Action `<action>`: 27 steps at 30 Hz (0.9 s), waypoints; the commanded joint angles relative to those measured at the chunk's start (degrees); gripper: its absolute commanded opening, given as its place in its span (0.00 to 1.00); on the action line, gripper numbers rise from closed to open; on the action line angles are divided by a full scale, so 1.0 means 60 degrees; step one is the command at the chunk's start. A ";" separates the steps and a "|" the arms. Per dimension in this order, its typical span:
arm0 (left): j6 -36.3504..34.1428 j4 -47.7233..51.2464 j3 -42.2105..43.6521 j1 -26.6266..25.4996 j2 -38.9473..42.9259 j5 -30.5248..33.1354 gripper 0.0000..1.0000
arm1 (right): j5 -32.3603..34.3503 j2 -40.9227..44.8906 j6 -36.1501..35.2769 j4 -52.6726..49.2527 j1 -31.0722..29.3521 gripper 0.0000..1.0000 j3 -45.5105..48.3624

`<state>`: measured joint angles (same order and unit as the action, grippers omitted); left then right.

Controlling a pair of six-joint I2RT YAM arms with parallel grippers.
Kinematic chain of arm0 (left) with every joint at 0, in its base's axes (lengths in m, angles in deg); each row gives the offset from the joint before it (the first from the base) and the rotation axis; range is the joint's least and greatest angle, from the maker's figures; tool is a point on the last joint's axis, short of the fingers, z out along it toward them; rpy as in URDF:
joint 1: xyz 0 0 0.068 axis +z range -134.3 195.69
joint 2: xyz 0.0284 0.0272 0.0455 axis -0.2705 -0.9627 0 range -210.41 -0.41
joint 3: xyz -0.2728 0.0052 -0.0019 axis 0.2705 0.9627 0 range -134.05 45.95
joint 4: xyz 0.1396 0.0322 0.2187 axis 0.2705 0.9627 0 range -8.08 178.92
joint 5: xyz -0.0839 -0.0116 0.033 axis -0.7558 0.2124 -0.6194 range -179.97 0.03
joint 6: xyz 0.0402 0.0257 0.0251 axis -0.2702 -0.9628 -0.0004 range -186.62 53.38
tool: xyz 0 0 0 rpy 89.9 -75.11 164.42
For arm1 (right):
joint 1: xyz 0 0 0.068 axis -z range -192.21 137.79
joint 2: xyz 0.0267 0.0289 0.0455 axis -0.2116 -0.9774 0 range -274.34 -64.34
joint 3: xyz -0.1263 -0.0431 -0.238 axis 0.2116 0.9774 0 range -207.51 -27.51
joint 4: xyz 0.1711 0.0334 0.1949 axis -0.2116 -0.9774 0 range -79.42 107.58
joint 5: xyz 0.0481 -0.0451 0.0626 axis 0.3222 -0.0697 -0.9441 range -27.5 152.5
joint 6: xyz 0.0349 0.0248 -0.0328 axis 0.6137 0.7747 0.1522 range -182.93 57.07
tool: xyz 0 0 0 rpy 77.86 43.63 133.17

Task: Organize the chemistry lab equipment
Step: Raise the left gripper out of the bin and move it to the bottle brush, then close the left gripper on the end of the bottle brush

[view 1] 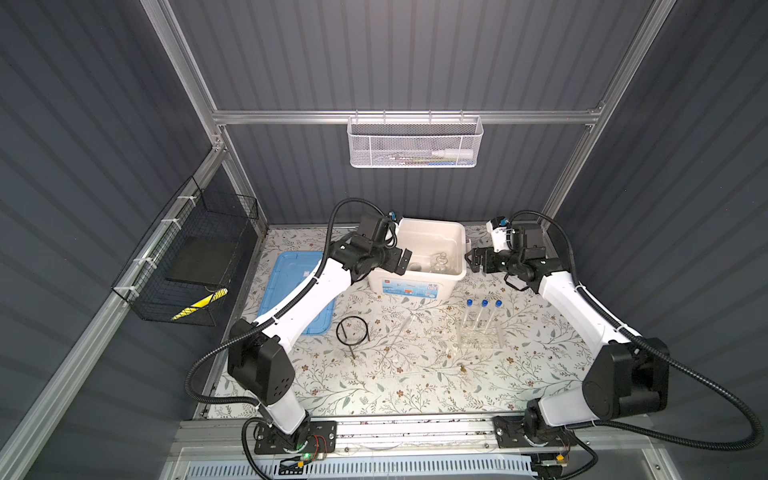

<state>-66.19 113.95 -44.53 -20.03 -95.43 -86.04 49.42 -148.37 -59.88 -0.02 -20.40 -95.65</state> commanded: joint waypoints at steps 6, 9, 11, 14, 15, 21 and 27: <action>-0.0232 0.1327 0.0936 -0.0810 -0.0023 0.0093 0.91 | 0.0141 0.0131 0.0166 0.0063 0.0017 0.99 -0.0080; -0.0054 0.1458 0.1342 -0.1147 0.0036 0.0226 0.88 | 0.0213 0.0147 0.0151 0.0026 0.0017 0.99 -0.0067; 0.0164 0.1402 0.1860 -0.1311 0.0159 0.0249 0.86 | 0.0232 0.0148 0.0133 -0.0042 0.0017 0.99 -0.0077; 0.0591 0.1266 0.2480 -0.1478 0.0363 0.0123 0.85 | 0.0277 0.0152 0.0135 -0.0103 0.0009 0.99 -0.0066; 0.0781 0.1160 0.2733 -0.1514 0.0424 0.0094 0.84 | 0.0285 0.0137 0.0134 -0.0115 0.0017 0.99 -0.0067; 0.1689 0.0547 0.3709 -0.1616 0.0131 -0.0171 0.75 | 0.0291 0.0063 0.0221 -0.0163 0.0017 0.99 -0.0093; 0.1843 0.0188 0.4236 -0.1660 -0.0228 -0.0008 0.61 | 0.0408 0.0045 0.0239 -0.0230 0.0017 0.99 -0.0081</action>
<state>-56.79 116.37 -20.22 -29.49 -95.73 -85.87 51.12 -148.37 -58.85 -0.50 -20.40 -95.65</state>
